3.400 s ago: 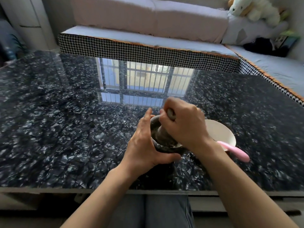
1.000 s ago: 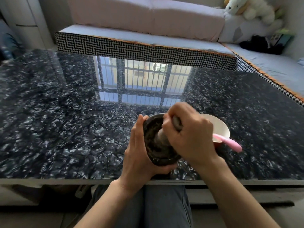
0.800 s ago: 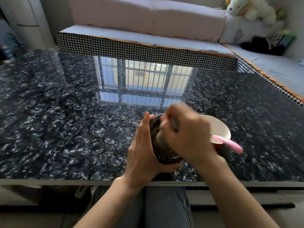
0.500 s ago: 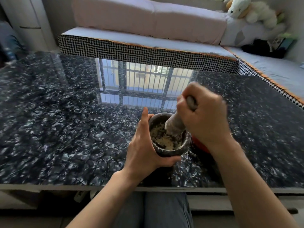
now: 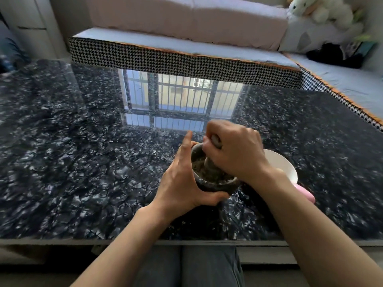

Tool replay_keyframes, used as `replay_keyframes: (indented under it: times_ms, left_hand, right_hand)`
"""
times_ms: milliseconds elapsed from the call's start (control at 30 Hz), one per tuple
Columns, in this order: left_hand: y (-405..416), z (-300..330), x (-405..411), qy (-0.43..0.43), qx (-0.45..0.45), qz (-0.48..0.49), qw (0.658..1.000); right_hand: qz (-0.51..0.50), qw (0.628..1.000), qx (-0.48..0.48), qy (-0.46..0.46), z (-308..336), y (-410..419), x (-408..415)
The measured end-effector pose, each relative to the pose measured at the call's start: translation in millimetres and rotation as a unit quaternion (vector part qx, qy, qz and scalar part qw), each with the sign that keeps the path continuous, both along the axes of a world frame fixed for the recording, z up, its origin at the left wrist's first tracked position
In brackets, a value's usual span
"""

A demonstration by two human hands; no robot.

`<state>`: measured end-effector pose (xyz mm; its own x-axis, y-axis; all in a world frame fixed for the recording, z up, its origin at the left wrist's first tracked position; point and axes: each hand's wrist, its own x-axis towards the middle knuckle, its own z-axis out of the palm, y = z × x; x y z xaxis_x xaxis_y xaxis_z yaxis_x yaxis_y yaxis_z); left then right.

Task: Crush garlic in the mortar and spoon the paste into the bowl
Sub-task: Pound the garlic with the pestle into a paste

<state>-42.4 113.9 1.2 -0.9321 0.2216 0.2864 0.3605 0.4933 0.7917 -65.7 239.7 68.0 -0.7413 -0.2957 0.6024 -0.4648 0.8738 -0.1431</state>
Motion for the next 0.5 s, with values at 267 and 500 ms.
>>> replay_keyframes:
  times_ms: [267,500]
  left_hand:
    - [-0.8,0.3,-0.1,-0.005,0.002,-0.009,1.000]
    - [-1.2,2.5,0.4,-0.007,0.001,-0.003,1.000]
  right_hand:
    - [-0.006,1.000,-0.027,-0.007,-9.4,-10.3,3.4]
    - [-0.010,0.991,-0.125,0.049,4.0,-5.1,3.9]
